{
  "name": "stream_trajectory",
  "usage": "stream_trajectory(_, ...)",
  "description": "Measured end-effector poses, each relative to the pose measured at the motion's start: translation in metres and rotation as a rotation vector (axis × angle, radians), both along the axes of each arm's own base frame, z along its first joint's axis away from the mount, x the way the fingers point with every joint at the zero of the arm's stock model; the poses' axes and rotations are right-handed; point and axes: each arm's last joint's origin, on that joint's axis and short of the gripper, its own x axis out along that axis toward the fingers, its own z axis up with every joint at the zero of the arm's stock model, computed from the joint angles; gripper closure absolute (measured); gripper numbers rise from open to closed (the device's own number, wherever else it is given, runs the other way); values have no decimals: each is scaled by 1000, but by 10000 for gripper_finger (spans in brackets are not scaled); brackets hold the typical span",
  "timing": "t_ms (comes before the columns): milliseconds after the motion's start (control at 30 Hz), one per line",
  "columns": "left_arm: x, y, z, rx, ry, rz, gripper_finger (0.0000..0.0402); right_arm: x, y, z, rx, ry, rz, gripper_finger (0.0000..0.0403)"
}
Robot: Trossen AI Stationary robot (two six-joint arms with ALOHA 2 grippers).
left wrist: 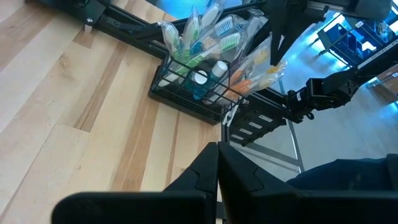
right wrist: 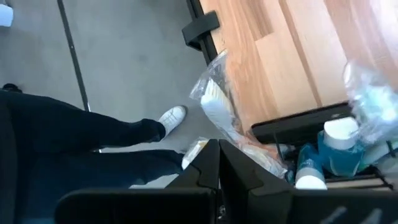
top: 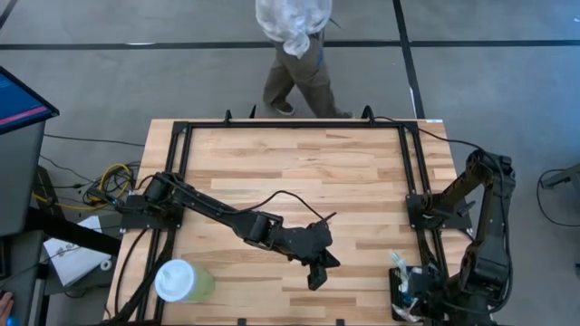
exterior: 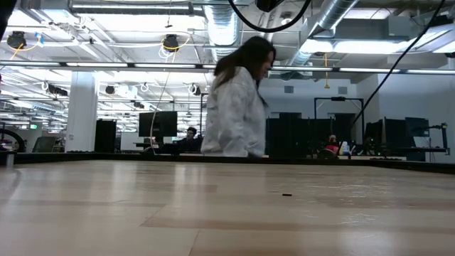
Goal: Pick & Place toothbrushing station
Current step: Return to Home Position
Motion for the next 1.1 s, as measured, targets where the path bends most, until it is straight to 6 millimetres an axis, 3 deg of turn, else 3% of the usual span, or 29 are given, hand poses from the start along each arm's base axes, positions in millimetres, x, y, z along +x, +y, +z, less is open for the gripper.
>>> stream_trajectory(333,0,0,0,0,0,0,400,1,-10,26,-80,-125,-30,403)
stream_trajectory(533,0,0,0,0,0,0,400,10,-11,36,-105,-222,63,403)
stream_trajectory(800,-2,-4,0,-1,-1,-9,400,33,-7,28,-86,-342,162,403)
stream_trajectory(1100,-13,-26,6,18,-25,23,400,50,-18,18,-26,-460,183,403)
